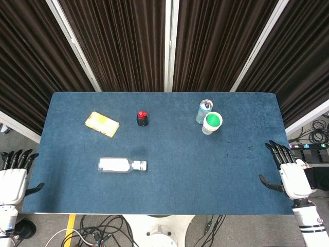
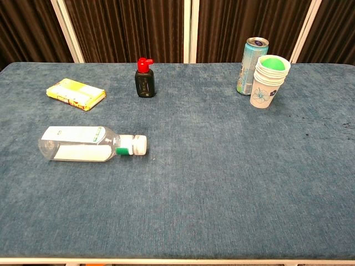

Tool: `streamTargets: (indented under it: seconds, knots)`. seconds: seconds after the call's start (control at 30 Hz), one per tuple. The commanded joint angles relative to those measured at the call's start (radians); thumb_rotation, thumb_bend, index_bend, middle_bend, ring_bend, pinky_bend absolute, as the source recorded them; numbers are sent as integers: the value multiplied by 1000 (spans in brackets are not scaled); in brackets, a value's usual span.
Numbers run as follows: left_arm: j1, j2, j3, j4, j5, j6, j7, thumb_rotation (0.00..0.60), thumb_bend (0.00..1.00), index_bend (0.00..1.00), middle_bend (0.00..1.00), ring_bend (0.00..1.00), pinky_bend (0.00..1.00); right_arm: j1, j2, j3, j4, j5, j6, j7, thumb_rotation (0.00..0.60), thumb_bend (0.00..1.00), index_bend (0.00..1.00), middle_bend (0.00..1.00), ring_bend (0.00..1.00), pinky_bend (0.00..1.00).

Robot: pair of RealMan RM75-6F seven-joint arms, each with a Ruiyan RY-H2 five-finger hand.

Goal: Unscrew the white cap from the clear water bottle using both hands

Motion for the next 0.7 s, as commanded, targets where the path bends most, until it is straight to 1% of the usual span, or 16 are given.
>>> streamTargets:
  seconds: [0.03, 0.3, 0.43, 0.53, 0.63, 0.7]
  knots:
    - [1, 0, 1, -1, 3, 4, -1, 600, 62, 208, 123, 53, 56, -2, 1, 0, 2, -5, 8, 6, 600, 200, 18, 0, 0, 0]
    - [1, 3, 5, -13, 18, 12, -2, 600, 62, 208, 123, 53, 56, -19, 5, -7, 13, -25, 44, 38, 600, 200, 18, 0, 0, 0]
    - [-38, 14, -5, -33, 55, -17, -16, 600, 62, 207, 123, 53, 56, -22, 18, -1, 19, -37, 66, 61, 600, 199, 18, 0, 0, 0]
    - [-100, 33, -11, -66, 92, -91, -40, 600, 62, 202, 123, 53, 59, -19, 34, 11, 19, -46, 83, 65, 600, 199, 18, 0, 0, 0]
    - [-177, 40, -15, -101, 121, -195, -56, 600, 61, 188, 123, 53, 63, -12, 50, 17, 13, -54, 86, 70, 600, 198, 18, 0, 0, 0]
    - [-234, 32, -24, -121, 113, -279, -48, 600, 61, 178, 123, 53, 67, -7, 59, 19, 12, -55, 82, 77, 600, 198, 18, 0, 0, 0]
